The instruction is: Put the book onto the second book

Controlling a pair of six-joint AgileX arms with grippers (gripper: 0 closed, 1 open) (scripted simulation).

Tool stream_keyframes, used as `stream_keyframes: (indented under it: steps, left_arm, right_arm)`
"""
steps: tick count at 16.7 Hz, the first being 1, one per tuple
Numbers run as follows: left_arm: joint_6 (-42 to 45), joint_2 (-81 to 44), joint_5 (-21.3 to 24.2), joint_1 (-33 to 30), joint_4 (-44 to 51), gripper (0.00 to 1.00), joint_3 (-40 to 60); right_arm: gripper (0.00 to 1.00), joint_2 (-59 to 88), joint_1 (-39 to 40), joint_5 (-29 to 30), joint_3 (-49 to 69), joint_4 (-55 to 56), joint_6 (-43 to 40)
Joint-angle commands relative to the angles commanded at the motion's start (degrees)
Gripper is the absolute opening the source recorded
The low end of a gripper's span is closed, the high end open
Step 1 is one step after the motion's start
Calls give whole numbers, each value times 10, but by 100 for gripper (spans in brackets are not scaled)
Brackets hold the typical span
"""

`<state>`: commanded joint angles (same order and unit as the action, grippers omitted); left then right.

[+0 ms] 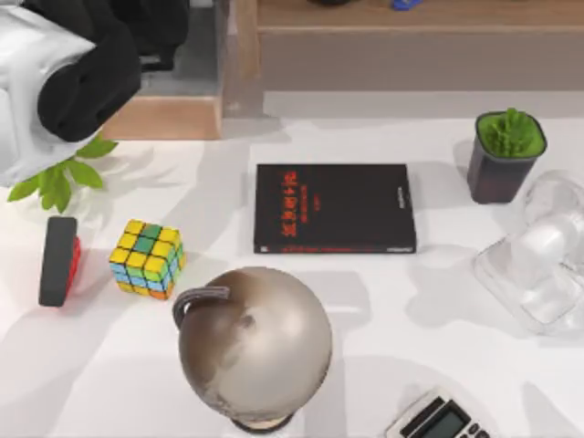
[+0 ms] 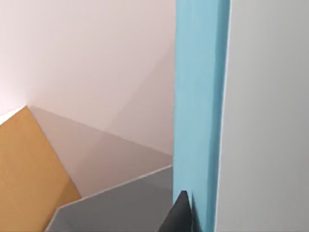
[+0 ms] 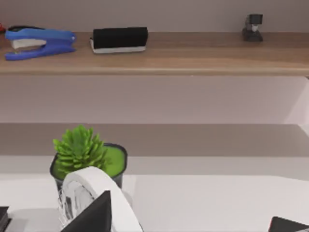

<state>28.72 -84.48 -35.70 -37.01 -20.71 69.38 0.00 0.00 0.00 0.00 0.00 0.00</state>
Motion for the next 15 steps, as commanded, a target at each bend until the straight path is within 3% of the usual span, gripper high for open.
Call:
stream_keyframes:
  steps: [7,15]
  left_arm:
    - [171,-100,-55,-118,64,0,-27]
    - [292,-303,-64,-165,104,0,-37]
  right_arm:
    - [100,0,0,0,0,0,0]
    - [100,0,0,0,0,0,0]
